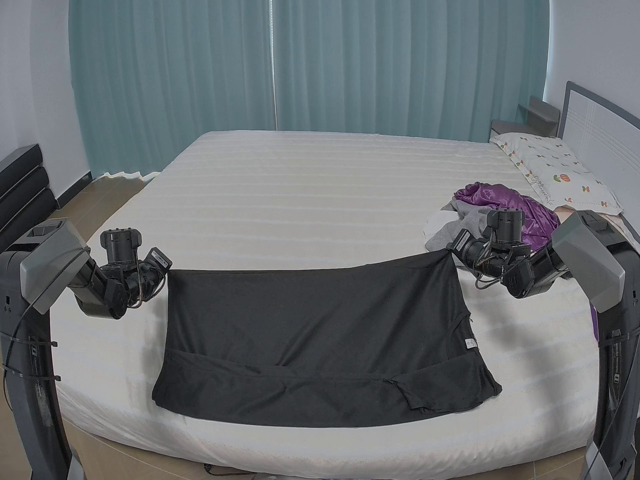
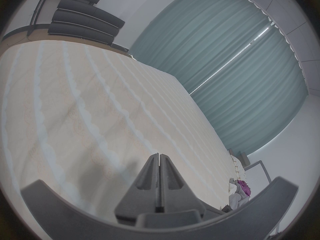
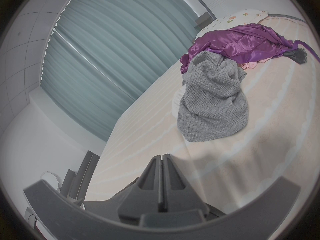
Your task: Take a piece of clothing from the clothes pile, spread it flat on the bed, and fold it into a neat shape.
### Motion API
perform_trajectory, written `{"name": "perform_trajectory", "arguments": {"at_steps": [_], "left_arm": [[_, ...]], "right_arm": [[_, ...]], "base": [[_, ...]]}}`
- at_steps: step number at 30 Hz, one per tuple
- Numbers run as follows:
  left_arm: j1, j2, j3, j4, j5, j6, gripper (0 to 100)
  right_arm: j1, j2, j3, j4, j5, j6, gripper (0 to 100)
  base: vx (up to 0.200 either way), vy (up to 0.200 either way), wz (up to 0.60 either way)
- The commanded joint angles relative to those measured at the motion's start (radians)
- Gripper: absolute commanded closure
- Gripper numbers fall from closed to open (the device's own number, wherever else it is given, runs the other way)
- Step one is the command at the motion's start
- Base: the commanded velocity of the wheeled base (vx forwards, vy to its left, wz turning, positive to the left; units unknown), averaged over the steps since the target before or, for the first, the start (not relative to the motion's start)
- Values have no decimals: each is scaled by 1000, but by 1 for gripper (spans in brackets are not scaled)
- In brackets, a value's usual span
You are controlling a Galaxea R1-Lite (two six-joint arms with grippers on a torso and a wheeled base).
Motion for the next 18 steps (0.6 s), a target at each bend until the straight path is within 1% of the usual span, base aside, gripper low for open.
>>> {"name": "perform_trajectory", "arguments": {"at_steps": [1,10,13,14,15,18], "left_arm": [[7,-16,4,0,0,-1,100],[6,-33,32,-3,-1,-1,100],[0,-31,35,-3,-1,2,100],[0,-33,35,-3,-3,2,100],[1,-33,33,-3,-1,1,100],[1,-37,35,-3,-1,1,100]], "right_arm": [[-3,-4,7,0,3,1,100],[-5,-14,19,-3,7,1,100],[-13,-46,33,-2,24,4,100],[-16,-62,53,-2,44,7,100],[-17,-68,60,-2,50,7,100],[-19,-73,82,2,52,6,100]], "base": [[0,0,0],[0,0,0],[0,0,0],[0,0,0],[0,0,0],[0,0,0]]}}
